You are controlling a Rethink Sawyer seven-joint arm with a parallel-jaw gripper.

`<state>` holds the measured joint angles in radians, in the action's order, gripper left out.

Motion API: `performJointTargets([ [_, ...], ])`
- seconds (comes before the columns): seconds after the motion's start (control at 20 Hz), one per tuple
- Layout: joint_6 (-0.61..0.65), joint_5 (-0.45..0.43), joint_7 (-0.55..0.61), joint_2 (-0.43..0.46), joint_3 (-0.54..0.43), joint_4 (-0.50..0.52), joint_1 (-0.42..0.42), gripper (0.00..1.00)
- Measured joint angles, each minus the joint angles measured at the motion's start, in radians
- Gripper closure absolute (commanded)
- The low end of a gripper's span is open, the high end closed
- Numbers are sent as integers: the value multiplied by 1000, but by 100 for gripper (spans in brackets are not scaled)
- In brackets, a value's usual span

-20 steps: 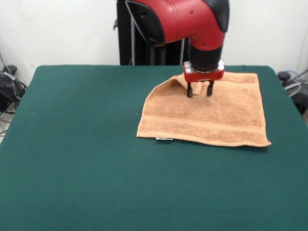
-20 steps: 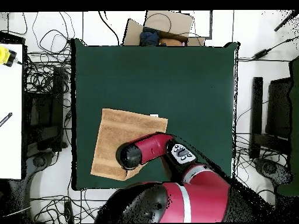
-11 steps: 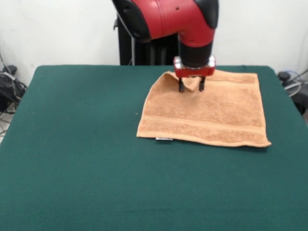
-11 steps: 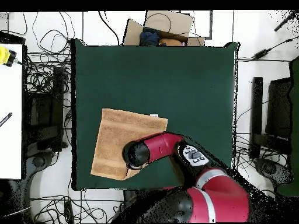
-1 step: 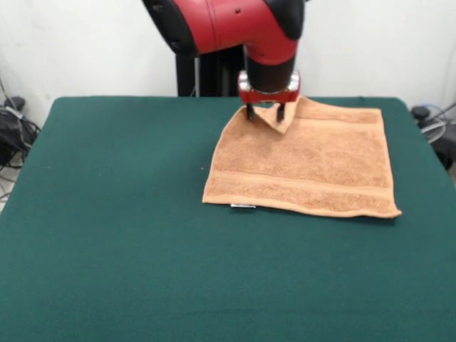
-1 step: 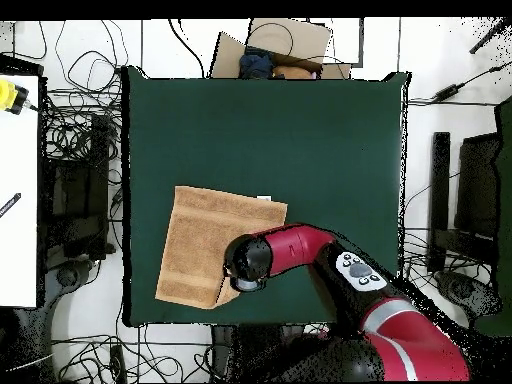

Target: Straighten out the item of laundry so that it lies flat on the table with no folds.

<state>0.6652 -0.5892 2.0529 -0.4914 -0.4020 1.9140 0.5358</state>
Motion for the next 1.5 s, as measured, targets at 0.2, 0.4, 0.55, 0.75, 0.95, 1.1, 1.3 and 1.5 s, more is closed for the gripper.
performJointTargets([
  [0.2, 0, 0, 0, 20, -5, -4, 1, 0],
  [0.4, 1, 0, 0, 39, -20, -13, -4, 0],
  [0.55, 6, 0, 0, 47, -29, -21, -13, 0],
  [0.75, 39, 1, 0, 36, -36, -24, -32, 0],
  [0.95, 93, 16, 0, 2, -58, -17, -32, 0],
  [1.1, 166, 46, 0, -43, -83, -12, -24, 0],
  [1.3, 224, 67, 0, -72, -105, -12, -13, 0],
  [1.5, 276, 80, 0, -95, -132, -11, 12, 0],
])
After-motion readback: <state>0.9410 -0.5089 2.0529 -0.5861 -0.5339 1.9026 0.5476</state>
